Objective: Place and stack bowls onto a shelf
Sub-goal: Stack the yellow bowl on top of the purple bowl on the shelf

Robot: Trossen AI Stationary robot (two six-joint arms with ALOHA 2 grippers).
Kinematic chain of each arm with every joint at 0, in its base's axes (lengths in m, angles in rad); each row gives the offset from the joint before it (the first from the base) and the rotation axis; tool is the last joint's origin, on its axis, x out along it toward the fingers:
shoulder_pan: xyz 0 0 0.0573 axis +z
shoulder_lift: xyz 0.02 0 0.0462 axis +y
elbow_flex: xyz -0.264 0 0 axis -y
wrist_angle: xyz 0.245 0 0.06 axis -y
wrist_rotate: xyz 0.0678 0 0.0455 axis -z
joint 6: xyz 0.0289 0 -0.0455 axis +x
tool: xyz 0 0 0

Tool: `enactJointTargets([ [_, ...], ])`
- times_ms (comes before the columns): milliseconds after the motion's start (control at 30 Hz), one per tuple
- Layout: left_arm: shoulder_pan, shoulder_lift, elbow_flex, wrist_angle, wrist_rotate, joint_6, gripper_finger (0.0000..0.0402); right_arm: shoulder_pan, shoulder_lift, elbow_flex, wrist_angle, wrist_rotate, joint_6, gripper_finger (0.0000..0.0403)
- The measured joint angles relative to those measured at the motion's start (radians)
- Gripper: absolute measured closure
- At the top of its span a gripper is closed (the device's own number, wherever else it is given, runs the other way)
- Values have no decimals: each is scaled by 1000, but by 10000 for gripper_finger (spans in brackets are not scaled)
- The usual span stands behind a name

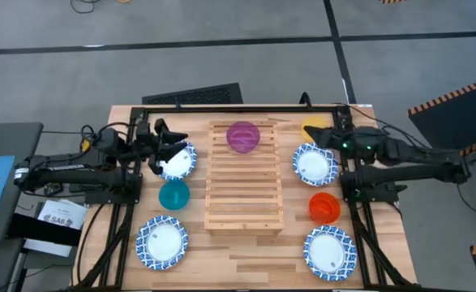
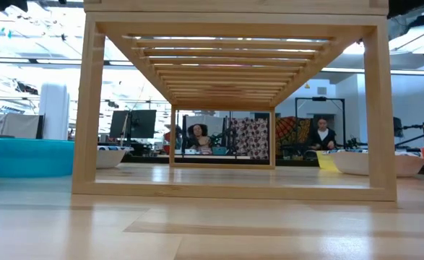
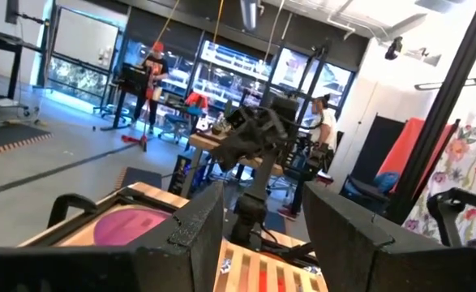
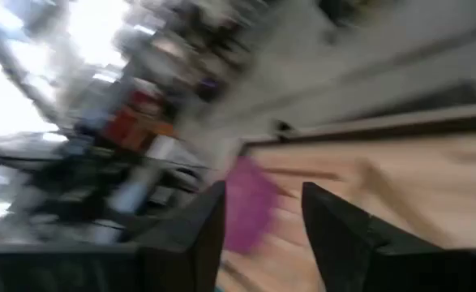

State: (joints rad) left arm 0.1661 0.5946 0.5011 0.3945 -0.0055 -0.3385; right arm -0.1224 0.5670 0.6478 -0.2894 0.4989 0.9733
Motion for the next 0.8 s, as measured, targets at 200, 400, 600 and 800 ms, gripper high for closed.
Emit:
enactJointTargets([
  [200,0,1,0,-17,-12,-14,247,-225,118,160,-526,5,206,184],
  [400,0,1,0,-17,-29,-16,247,-505,291,175,-679,-120,175,187],
  [600,0,1,0,-17,-33,-46,247,-650,492,175,-665,-132,137,193],
  [800,0,1,0,-16,-32,-50,247,-701,592,94,-587,-201,145,200],
])
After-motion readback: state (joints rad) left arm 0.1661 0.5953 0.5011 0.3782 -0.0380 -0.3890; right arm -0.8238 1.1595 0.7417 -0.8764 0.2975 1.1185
